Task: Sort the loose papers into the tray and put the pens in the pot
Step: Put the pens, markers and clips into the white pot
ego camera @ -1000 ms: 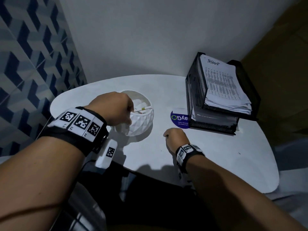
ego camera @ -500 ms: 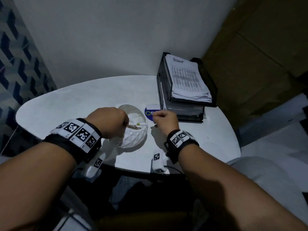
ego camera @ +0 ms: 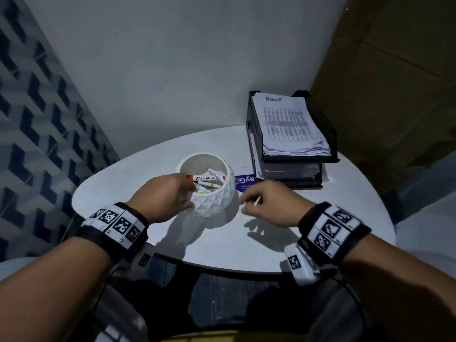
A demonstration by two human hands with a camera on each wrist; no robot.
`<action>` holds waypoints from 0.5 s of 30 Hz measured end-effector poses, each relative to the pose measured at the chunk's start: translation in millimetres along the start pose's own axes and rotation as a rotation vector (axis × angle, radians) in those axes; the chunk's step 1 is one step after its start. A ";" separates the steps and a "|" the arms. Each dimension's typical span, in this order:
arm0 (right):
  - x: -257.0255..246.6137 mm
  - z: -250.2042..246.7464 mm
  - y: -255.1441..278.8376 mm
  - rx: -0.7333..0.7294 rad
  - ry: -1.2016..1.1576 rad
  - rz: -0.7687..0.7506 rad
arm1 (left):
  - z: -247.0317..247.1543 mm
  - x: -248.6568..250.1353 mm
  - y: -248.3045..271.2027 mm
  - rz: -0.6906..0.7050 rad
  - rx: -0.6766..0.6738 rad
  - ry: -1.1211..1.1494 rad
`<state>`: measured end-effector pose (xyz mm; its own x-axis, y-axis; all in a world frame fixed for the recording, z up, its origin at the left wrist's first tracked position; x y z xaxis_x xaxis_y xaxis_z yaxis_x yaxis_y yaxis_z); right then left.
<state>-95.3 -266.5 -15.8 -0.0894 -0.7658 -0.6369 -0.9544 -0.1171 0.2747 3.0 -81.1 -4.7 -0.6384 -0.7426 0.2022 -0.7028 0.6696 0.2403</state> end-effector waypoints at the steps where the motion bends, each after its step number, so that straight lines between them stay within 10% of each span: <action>1: 4.1 9.1 4.8 -0.059 0.030 0.010 | -2.6 -7.2 -3.6 -0.020 0.014 0.007; 15: 46.0 23.1 -4.7 -0.318 0.178 0.131 | -5.2 -40.9 -152.1 -0.184 -0.018 0.074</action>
<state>-101.6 -286.5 -63.0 -0.1267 -0.8818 -0.4544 -0.7994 -0.1804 0.5730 137.6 -152.7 -44.6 -0.4747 -0.8515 0.2226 -0.7993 0.5230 0.2960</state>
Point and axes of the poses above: each hand's wrist, its own y-axis away from the middle knuckle, its own z-axis out of the palm, x = y × z, the point moved 10 cm from there along -y, towards the middle knuckle, and after that the axes turned 11 degrees about -x, right-handed, at the moved point
